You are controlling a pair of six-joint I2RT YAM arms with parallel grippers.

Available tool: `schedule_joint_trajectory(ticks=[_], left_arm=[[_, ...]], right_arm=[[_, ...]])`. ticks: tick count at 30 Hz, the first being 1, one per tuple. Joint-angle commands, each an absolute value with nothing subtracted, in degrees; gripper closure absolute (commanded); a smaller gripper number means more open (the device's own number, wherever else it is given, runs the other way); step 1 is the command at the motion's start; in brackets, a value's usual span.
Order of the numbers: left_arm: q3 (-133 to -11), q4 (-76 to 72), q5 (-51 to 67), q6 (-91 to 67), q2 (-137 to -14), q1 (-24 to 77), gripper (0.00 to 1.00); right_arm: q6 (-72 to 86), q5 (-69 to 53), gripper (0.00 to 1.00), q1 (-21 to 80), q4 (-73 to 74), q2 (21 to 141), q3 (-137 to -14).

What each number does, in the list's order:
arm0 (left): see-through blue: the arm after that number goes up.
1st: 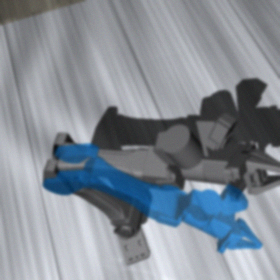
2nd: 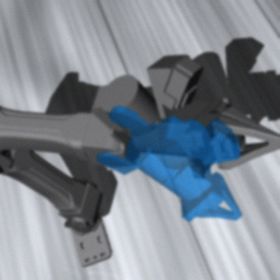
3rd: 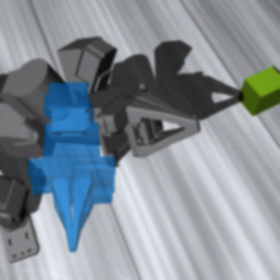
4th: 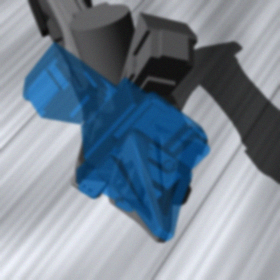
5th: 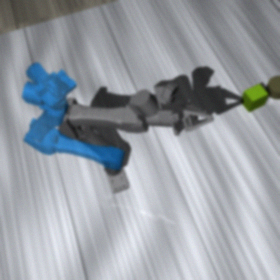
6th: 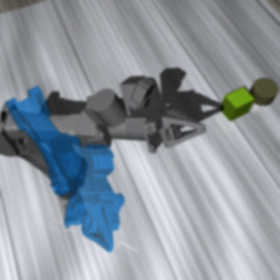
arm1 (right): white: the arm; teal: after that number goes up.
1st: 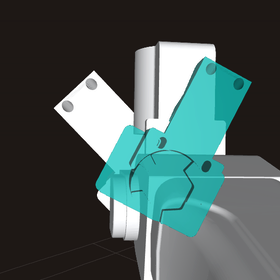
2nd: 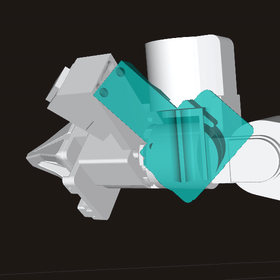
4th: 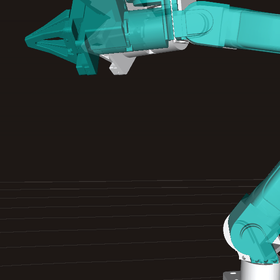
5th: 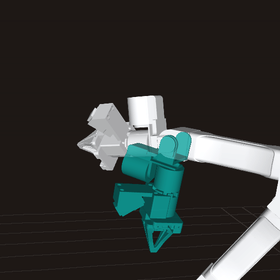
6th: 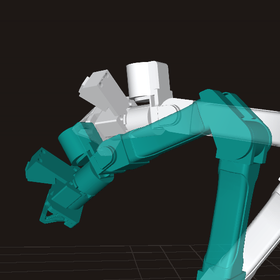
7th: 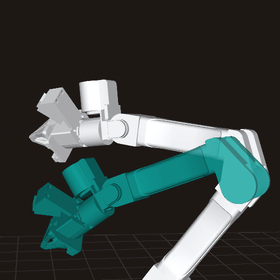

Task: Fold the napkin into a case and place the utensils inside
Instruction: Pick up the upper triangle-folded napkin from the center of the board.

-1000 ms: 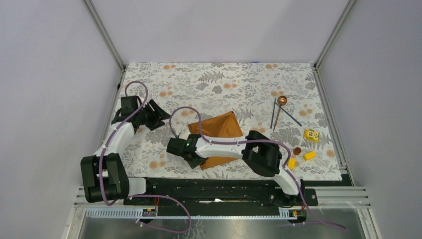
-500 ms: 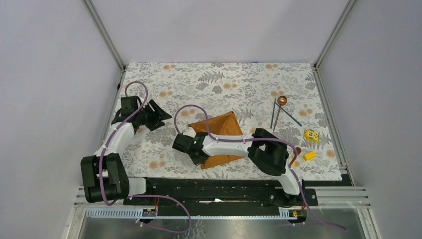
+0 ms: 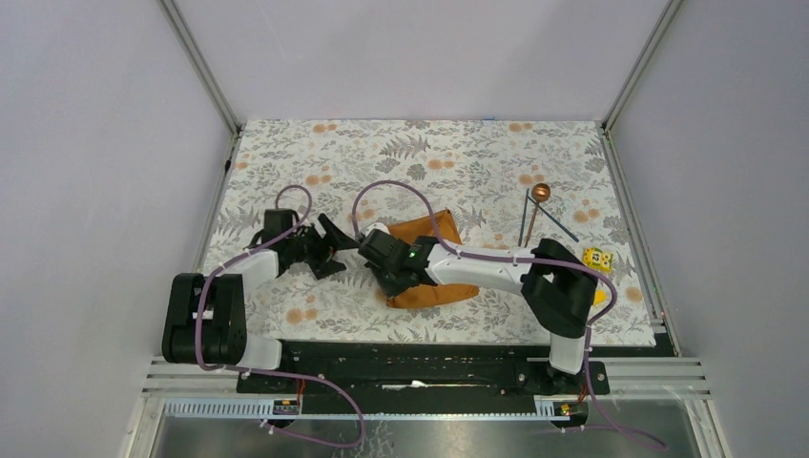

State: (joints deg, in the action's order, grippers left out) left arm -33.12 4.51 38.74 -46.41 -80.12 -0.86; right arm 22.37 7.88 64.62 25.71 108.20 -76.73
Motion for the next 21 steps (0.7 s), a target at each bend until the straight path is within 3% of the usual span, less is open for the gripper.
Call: schedule_joint_trajectory(ticks=[1,9,16,21], left_arm=[[-31.17,-8.76,35.92,-54.88,-81.17,5.2,0.17],[-32.56,-16.11,30.28,-59.06,-89.79,9.44,0.21],[-34.64,-17.48,27.59,-60.75,-95.41,10.6,0.39],[-36.43,-17.57,26.74,-60.92,-97.25,11.25,0.58]], right_arm=[[19.94,4.48,1.0,63.62,22.5,103.0,-75.1],[19.76,3.49,1.0,62.41,20.37,100.59,-72.13],[19.26,2.99,1.0,61.97,19.28,99.64,-70.48],[18.96,2.7,1.0,61.62,18.81,99.3,-69.84]])
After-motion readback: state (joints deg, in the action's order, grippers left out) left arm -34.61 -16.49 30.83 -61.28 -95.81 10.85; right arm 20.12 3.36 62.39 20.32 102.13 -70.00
